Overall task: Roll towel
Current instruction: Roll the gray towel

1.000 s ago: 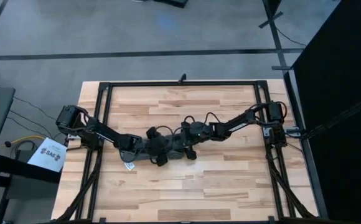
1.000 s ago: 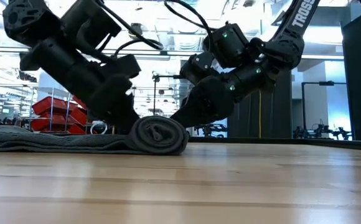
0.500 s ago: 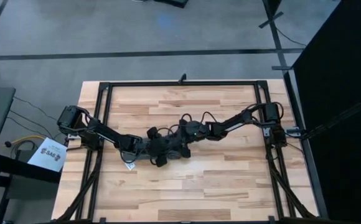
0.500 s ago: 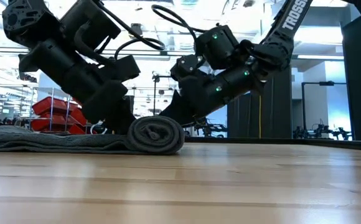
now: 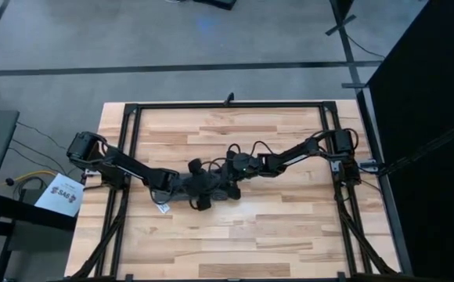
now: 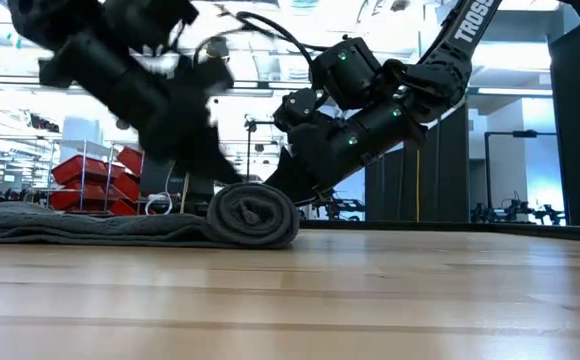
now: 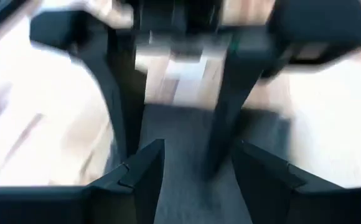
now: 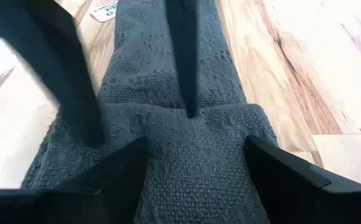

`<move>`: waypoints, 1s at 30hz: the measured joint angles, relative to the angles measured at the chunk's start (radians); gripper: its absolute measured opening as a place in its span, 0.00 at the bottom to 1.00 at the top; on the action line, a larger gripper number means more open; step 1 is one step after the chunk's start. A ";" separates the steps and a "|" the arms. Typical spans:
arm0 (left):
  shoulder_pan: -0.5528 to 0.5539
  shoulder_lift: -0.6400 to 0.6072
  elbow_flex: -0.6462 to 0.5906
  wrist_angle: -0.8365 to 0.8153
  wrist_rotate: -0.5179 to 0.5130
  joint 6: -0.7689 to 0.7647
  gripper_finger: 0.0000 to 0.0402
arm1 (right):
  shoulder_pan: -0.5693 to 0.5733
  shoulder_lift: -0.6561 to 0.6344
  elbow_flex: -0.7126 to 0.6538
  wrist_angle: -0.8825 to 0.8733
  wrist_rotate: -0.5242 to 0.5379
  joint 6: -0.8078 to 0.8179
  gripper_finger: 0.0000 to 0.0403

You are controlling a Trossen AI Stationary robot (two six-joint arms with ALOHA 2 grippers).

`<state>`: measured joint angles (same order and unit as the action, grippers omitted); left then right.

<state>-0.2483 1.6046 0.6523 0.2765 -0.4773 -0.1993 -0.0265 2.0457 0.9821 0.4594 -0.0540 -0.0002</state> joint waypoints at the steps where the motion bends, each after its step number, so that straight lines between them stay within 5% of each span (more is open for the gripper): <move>1: -0.006 -0.005 0.000 0.000 0.000 0.000 0.43 | 0.000 0.000 0.000 -0.001 0.000 0.000 0.64; 16: -0.063 0.172 0.003 0.051 -0.039 -0.060 0.43 | -0.007 0.000 -0.004 -0.010 -0.001 -0.034 0.64; 30: -0.062 0.180 0.000 0.078 -0.004 -0.049 0.43 | 0.055 -0.101 -0.008 -0.068 0.009 -0.022 0.64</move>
<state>-0.3103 1.7841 0.6520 0.3548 -0.4810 -0.2483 0.0284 1.9442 0.9741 0.3912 -0.0452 -0.0219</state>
